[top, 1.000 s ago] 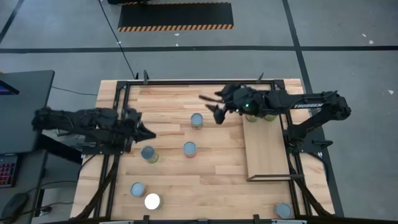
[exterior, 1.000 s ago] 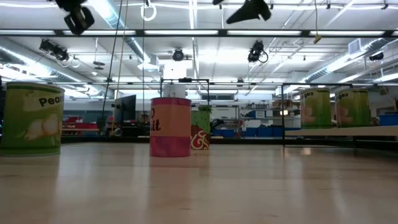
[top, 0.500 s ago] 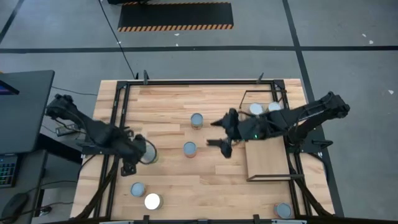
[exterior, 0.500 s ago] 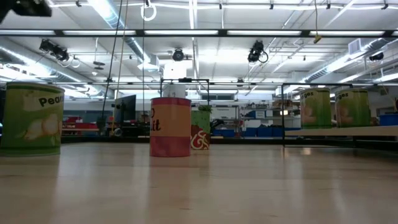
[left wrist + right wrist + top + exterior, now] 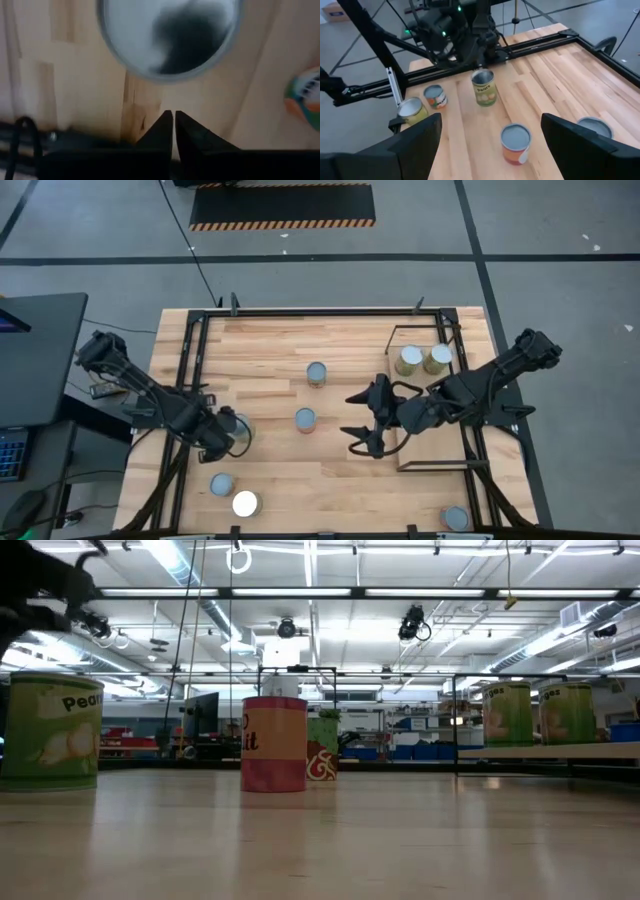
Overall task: Pick and place cans onto a shelf
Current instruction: Put the top canned peas on the shelf
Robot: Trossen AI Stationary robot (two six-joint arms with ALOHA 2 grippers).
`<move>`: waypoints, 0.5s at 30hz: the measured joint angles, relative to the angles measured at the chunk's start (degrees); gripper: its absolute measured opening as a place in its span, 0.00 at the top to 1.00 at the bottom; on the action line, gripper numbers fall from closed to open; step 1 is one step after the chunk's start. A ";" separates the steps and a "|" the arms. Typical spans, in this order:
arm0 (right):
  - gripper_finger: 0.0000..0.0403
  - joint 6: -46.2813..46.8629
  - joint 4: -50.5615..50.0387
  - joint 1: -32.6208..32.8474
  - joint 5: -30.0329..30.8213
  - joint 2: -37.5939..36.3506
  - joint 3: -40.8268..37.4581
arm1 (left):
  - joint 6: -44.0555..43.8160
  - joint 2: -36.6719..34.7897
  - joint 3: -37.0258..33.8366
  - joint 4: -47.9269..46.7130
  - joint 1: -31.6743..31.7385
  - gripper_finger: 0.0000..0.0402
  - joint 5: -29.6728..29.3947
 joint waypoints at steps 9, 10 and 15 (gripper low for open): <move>0.13 -0.43 0.00 -1.34 0.00 0.00 0.00 | 14.71 2.58 -2.26 15.33 6.60 0.82 -6.35; 0.13 -0.45 -0.03 -1.55 0.03 0.00 0.00 | 17.24 3.38 -2.26 18.61 7.43 0.81 -6.17; 0.13 -0.71 -0.45 -3.56 0.03 1.16 0.02 | 28.37 9.50 -2.15 35.40 10.86 0.76 -5.32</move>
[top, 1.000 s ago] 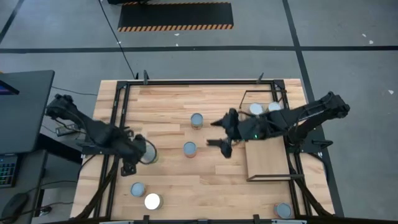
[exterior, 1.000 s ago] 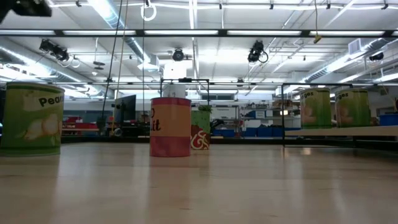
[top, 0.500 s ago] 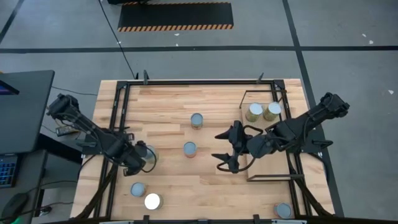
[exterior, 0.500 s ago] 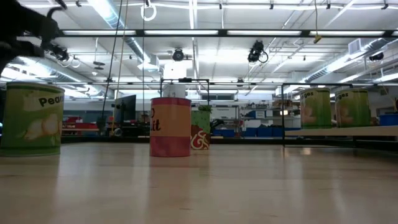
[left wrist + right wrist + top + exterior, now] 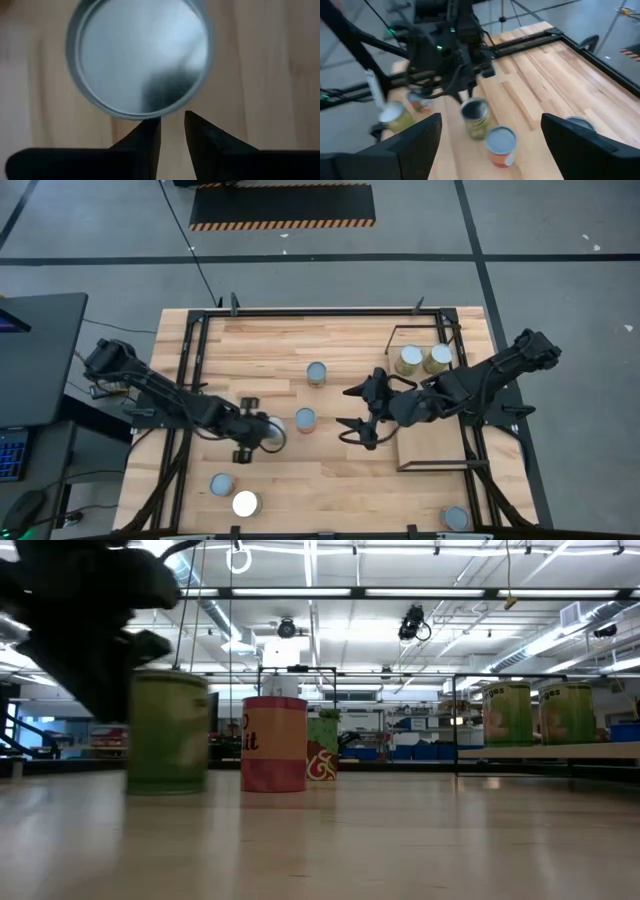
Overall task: Pick and place cans onto a shelf
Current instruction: Put the top canned peas on the shelf
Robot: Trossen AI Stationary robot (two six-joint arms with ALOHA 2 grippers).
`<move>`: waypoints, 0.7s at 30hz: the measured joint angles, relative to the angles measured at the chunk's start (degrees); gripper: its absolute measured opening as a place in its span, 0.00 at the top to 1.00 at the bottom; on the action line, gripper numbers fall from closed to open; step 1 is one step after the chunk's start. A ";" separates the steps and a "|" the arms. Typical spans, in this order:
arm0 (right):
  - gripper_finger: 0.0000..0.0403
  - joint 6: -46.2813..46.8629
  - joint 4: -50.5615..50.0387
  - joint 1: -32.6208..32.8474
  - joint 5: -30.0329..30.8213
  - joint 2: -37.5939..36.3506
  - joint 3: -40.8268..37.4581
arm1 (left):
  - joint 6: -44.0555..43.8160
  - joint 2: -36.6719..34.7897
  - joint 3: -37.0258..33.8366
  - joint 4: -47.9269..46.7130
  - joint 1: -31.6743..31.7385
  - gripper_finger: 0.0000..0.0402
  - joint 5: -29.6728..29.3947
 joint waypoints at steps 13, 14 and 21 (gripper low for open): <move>0.02 -16.37 7.41 -5.94 -21.85 15.44 2.69 | -1.53 6.38 11.84 -4.75 3.67 0.74 -0.30; 0.01 -17.46 7.20 -6.40 -22.88 16.85 3.64 | -3.10 5.82 12.73 -7.28 3.63 0.75 -0.27; 0.01 -21.81 6.96 -9.93 -30.10 25.23 7.10 | -16.36 -5.91 12.43 -22.11 -1.03 0.78 -3.54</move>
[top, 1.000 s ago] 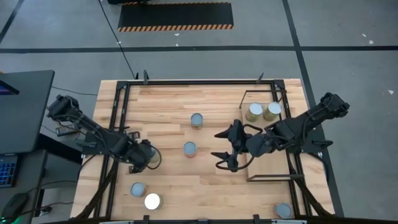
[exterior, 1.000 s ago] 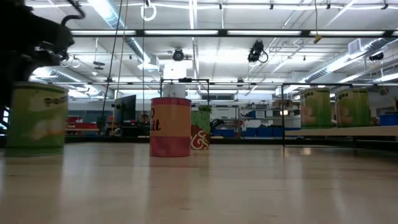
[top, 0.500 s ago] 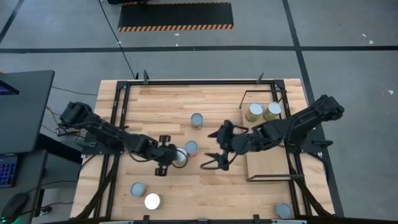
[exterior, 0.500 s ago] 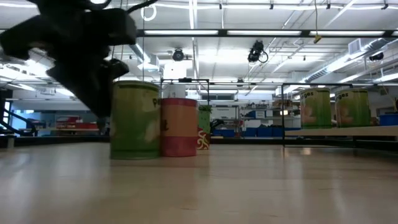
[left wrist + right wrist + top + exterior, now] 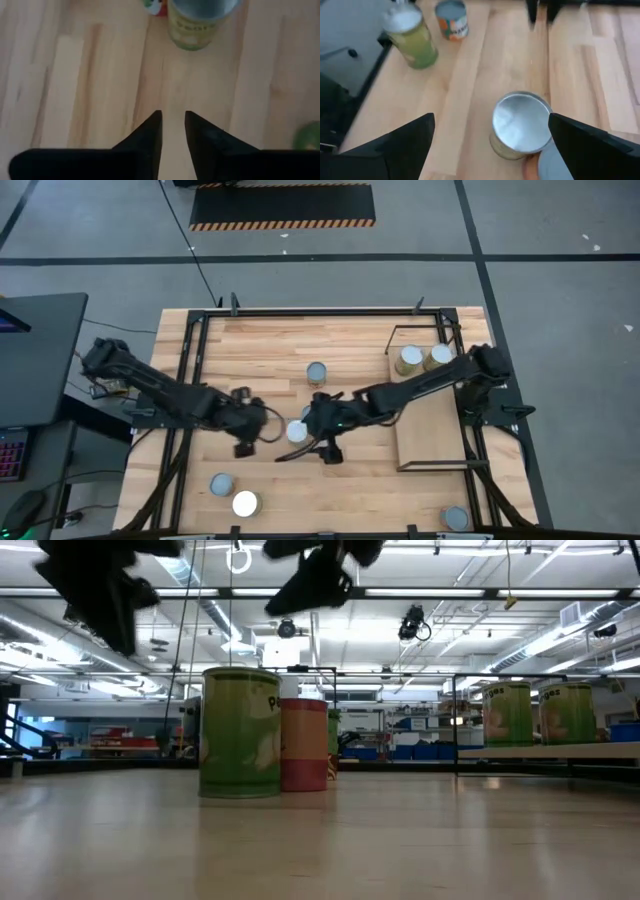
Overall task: Pick and place cans onto a shelf
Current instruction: Put the top canned peas on the shelf
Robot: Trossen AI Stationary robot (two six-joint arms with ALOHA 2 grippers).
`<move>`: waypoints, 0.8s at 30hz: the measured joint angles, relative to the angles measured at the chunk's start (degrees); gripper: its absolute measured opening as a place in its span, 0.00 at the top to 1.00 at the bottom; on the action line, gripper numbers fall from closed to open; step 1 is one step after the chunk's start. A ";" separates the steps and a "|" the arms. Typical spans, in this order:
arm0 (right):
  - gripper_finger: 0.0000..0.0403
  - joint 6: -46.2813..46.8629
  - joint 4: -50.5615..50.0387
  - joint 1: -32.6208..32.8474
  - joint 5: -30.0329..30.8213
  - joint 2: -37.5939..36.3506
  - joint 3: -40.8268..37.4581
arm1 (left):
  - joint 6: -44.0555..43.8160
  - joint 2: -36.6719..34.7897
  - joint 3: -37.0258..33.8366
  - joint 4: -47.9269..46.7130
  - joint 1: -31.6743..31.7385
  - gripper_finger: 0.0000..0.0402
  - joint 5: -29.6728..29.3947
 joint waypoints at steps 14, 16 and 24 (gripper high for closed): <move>0.01 0.46 6.36 -3.26 -0.63 7.67 0.53 | -19.74 -16.89 -1.79 -5.14 -8.83 0.80 -12.56; 0.01 -0.11 7.45 -3.20 -0.44 8.56 0.58 | -19.57 -17.09 -1.79 -5.16 -8.62 0.80 -12.80; 0.01 -0.63 8.35 -3.38 2.63 9.26 0.55 | -18.99 -16.75 -1.81 -5.78 -8.37 0.80 -14.15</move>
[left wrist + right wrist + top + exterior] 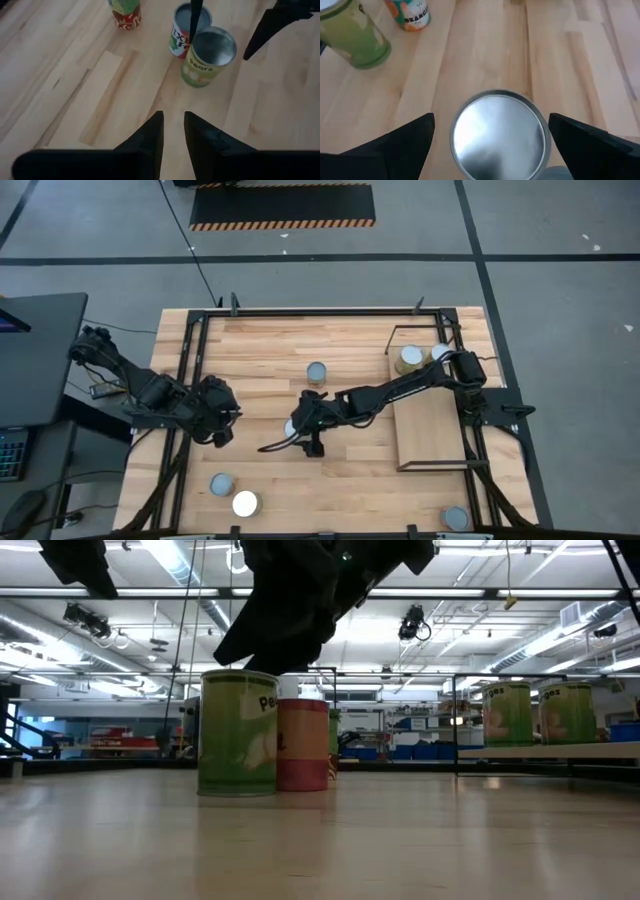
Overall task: Pick and place cans onto a shelf
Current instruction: Put the top canned peas on the shelf
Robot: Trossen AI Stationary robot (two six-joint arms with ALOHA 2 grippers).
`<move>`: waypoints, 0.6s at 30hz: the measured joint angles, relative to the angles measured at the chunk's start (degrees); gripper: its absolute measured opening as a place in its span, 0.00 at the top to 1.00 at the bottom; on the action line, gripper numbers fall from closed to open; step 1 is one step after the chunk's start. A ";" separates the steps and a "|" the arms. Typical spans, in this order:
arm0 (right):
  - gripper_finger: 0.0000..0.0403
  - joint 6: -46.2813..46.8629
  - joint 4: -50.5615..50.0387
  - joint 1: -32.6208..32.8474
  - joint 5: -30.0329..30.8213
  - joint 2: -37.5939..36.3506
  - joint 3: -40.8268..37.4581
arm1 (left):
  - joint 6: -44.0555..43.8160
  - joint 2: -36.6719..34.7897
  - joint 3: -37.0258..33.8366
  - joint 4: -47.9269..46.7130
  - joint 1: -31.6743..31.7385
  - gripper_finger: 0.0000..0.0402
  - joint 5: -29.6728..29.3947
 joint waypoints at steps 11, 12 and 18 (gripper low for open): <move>0.01 2.09 0.82 -0.28 0.57 0.67 -0.18 | 1.15 -0.02 0.00 -0.14 0.00 0.80 -2.83; 0.01 2.55 0.67 -0.28 0.16 0.96 -0.33 | 1.30 -0.02 0.00 -0.12 0.00 0.80 -3.15; 0.01 3.05 2.72 -0.13 -0.98 3.35 -0.39 | 2.99 -0.02 0.00 -0.23 0.00 0.80 -3.47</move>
